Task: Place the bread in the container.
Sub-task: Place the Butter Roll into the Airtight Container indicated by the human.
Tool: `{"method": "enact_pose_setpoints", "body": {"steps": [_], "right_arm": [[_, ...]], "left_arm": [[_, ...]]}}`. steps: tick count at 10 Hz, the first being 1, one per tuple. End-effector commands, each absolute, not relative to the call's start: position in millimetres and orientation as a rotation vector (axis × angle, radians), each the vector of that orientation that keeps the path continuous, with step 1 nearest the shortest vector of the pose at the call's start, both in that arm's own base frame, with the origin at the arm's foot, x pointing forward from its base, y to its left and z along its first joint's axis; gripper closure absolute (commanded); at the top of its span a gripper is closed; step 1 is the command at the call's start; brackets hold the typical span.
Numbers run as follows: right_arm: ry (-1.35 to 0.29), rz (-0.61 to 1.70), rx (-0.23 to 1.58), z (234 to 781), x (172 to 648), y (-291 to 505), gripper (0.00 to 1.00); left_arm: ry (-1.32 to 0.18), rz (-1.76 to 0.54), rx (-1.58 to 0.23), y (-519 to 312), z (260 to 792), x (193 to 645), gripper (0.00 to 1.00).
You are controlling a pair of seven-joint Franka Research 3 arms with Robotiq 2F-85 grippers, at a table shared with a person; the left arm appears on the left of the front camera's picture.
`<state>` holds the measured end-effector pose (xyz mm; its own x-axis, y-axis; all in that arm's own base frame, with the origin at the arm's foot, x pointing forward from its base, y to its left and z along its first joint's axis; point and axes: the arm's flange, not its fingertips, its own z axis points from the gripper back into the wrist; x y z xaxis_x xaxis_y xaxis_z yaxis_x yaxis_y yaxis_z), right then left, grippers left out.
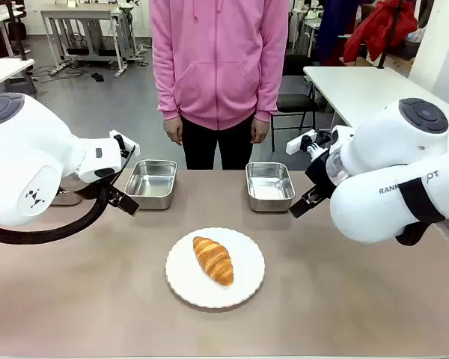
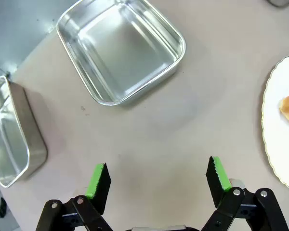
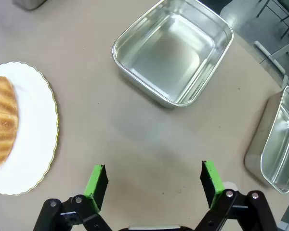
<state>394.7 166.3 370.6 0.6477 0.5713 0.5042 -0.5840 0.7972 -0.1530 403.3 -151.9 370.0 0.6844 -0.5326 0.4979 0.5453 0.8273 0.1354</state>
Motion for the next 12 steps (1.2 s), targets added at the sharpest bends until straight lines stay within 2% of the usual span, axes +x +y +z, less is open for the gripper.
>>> {"method": "enact_pose_setpoints", "body": {"steps": [1, 9, 10, 11, 12], "right_arm": [[-0.565, 0.657, 0.024, 370.7, 394.8, 166.3, 0.00], [-0.565, 0.657, 0.024, 370.6, 394.7, 166.4, 0.00], [-0.609, 0.656, 0.039, 394.7, 402.8, 154.6, 0.00], [-0.644, 0.657, 0.089, 427.8, 410.1, 135.6, 0.00], [-0.682, 0.664, 0.133, 465.1, 416.2, 110.5, 0.00]], "left_arm": [[-0.550, -0.604, -0.024, -151.9, 370.1, 403.3, 0.00], [-0.550, -0.604, -0.024, -151.9, 370.1, 403.3, 0.00], [-0.550, -0.604, -0.024, -152.0, 370.0, 403.2, 0.00], [-0.602, -0.592, -0.050, -135.6, 397.9, 405.8, 0.00], [-0.591, -0.641, -0.090, -113.0, 428.4, 410.8, 0.00]]}}
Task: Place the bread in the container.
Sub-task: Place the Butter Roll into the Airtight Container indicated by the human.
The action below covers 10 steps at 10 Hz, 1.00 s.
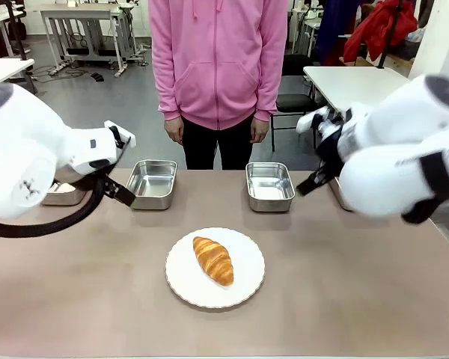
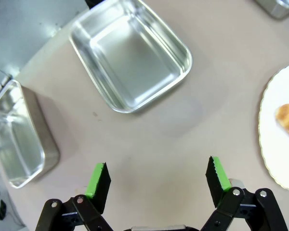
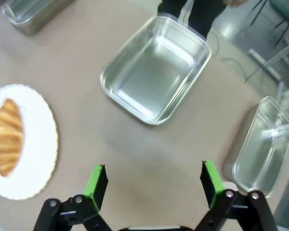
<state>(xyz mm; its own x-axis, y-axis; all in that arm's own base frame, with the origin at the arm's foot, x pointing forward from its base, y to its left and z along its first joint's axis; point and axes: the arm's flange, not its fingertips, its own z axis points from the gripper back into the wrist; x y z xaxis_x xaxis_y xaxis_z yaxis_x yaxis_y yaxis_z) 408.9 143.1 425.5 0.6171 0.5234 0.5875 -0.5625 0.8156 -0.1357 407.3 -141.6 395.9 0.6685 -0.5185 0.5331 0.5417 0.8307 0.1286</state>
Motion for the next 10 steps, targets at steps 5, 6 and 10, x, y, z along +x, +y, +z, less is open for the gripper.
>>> {"method": "enact_pose_setpoints", "body": {"steps": [5, 6, 10], "right_arm": [[-0.672, 0.617, 0.283, 552.1, 429.6, -27.6, 0.00], [-0.675, 0.596, 0.322, 551.2, 429.0, -51.2, 0.00], [-0.693, 0.546, 0.340, 550.0, 417.4, -75.7, 0.00]], "left_arm": [[-0.565, -0.814, -0.430, 52.9, 525.8, 466.3, 0.00], [-0.565, -0.878, -0.499, 86.7, 531.0, 475.4, 0.00], [-0.623, -0.889, -0.534, 119.8, 535.6, 454.3, 0.00]]}}
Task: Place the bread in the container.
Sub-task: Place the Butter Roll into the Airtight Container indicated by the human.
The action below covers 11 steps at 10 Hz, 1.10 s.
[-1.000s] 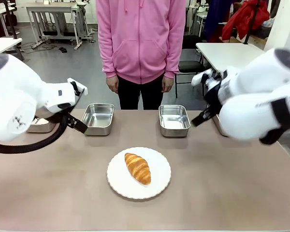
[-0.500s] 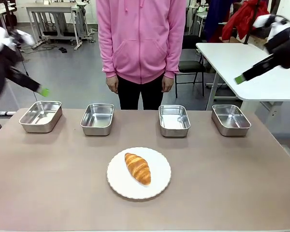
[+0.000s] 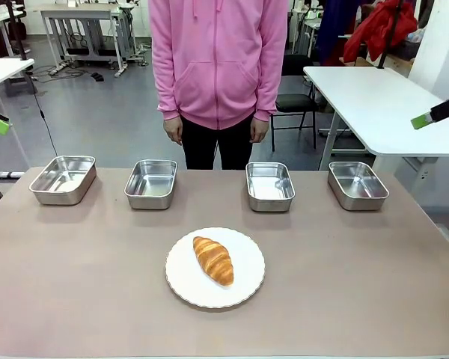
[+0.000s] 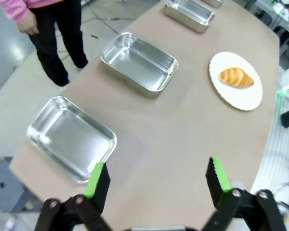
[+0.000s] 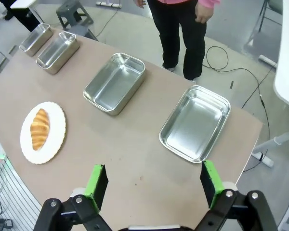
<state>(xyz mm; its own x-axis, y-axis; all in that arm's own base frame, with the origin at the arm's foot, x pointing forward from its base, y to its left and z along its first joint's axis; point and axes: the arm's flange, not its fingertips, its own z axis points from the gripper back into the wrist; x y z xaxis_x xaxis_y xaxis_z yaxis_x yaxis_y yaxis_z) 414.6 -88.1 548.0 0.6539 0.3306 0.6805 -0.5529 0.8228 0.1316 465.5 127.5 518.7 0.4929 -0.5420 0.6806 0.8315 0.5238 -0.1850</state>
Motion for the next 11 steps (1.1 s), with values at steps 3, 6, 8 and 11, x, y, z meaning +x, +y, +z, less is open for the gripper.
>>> {"method": "enact_pose_setpoints", "body": {"steps": [3, 6, 8, 11], "right_arm": [[-0.693, 0.546, 0.340, 550.0, 417.4, -75.7, 0.00], [-0.705, 0.533, 0.345, 556.2, 417.6, -84.0, 0.00], [-0.750, 0.532, 0.394, 562.1, 418.6, -102.4, 0.00], [-0.800, 0.552, 0.429, 572.3, 414.7, -114.8, 0.00]], "left_arm": [[-0.623, -0.889, -0.534, 119.8, 535.6, 454.3, 0.00], [-0.638, -0.884, -0.523, 131.7, 538.0, 452.8, 0.00], [-0.702, -0.895, -0.575, 143.9, 544.2, 446.0, 0.00], [-0.773, -0.945, -0.615, 154.0, 556.4, 428.7, 0.00]]}}
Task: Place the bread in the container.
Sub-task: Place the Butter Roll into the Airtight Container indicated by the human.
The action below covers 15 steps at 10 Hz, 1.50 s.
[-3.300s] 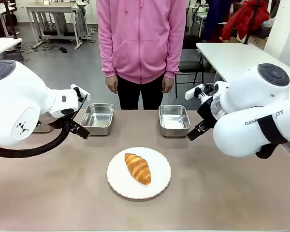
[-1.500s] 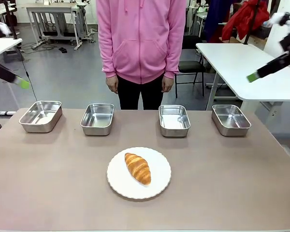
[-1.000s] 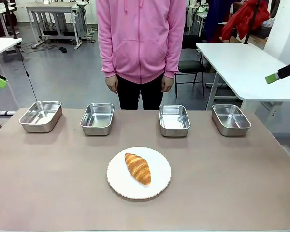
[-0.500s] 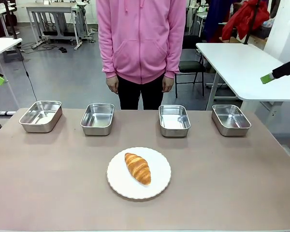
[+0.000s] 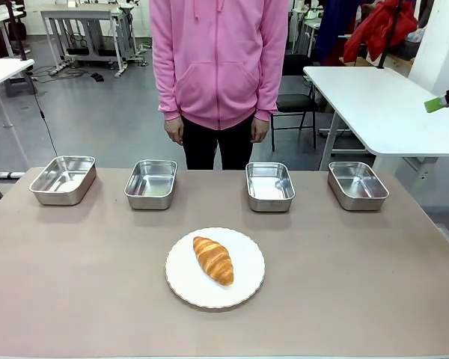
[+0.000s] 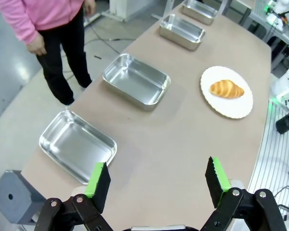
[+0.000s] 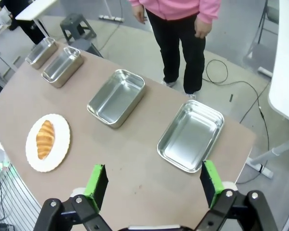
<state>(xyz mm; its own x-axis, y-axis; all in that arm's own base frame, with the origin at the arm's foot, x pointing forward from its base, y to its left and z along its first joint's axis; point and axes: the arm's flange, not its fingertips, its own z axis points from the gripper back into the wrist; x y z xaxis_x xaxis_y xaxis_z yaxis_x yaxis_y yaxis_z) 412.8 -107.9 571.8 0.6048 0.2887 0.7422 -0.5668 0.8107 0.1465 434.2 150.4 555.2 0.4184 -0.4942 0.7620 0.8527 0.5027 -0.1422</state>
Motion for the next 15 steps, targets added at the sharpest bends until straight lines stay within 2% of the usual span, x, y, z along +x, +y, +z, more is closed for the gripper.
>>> {"method": "enact_pose_setpoints", "body": {"steps": [1, 3, 6, 15], "right_arm": [[-0.803, 0.557, 0.444, 574.3, 414.3, -116.8, 0.00], [-0.807, 0.547, 0.444, 575.3, 415.4, -119.0, 0.00], [-0.818, 0.541, 0.469, 576.1, 415.1, -122.7, 0.00], [-0.802, 0.506, 0.465, 575.5, 410.8, -121.2, 0.00]], "left_arm": [[-0.785, -0.937, -0.622, 156.0, 557.3, 425.0, 0.00], [-0.820, -0.880, -0.719, 157.7, 560.8, 422.4, 0.00], [-0.834, -0.804, -0.760, 157.8, 560.7, 422.2, 0.00], [-0.823, -0.807, -0.736, 162.3, 560.5, 422.6, 0.00]]}}
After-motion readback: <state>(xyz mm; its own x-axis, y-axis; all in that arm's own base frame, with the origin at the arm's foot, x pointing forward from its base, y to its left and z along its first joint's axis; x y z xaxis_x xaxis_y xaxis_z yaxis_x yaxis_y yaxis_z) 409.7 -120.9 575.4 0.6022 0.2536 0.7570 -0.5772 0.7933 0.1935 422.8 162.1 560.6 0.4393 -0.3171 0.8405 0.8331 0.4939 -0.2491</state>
